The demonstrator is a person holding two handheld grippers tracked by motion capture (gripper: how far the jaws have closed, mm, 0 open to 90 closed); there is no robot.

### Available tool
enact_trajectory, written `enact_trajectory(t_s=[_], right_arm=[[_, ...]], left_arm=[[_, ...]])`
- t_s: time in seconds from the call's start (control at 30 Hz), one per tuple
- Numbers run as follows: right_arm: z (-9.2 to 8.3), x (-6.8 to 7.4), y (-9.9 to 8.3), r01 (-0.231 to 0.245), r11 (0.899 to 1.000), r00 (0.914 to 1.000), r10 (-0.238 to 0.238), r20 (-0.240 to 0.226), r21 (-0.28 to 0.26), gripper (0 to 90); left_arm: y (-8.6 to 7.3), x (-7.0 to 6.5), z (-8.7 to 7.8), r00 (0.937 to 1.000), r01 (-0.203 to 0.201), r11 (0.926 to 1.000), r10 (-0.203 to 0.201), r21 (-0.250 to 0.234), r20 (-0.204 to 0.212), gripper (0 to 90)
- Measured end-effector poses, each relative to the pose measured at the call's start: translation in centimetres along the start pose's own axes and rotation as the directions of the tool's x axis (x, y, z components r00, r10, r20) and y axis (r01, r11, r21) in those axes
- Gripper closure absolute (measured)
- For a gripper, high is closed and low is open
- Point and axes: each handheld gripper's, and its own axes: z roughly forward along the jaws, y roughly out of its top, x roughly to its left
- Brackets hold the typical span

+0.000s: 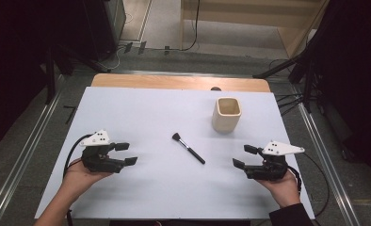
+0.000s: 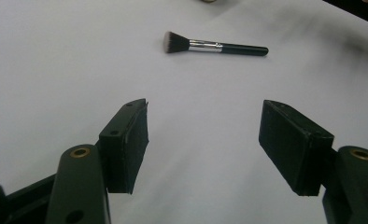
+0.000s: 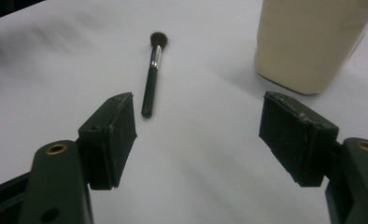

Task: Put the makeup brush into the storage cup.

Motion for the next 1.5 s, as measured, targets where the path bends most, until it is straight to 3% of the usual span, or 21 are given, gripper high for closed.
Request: enact_trajectory(t_s=[0.93, 1.5], right_arm=[[0.6, 0.3, 0.4, 0.008, 1.000, 1.0000, -0.008, -0.004, 0.001, 27.6], [2.1, 0.7, 1.5, 0.025, 1.000, 0.9995, -0.026, -0.018, -0.006, 27.6]], left_arm=[[0.0, 0.1, 0.1, 1.0000, 0.003, 1.0000, -0.003, 0.009, 0.009, 32.5], [0.0, 0.1, 0.2, 1.0000, 0.001, 0.9999, -0.001, 0.010, 0.010, 32.5]])
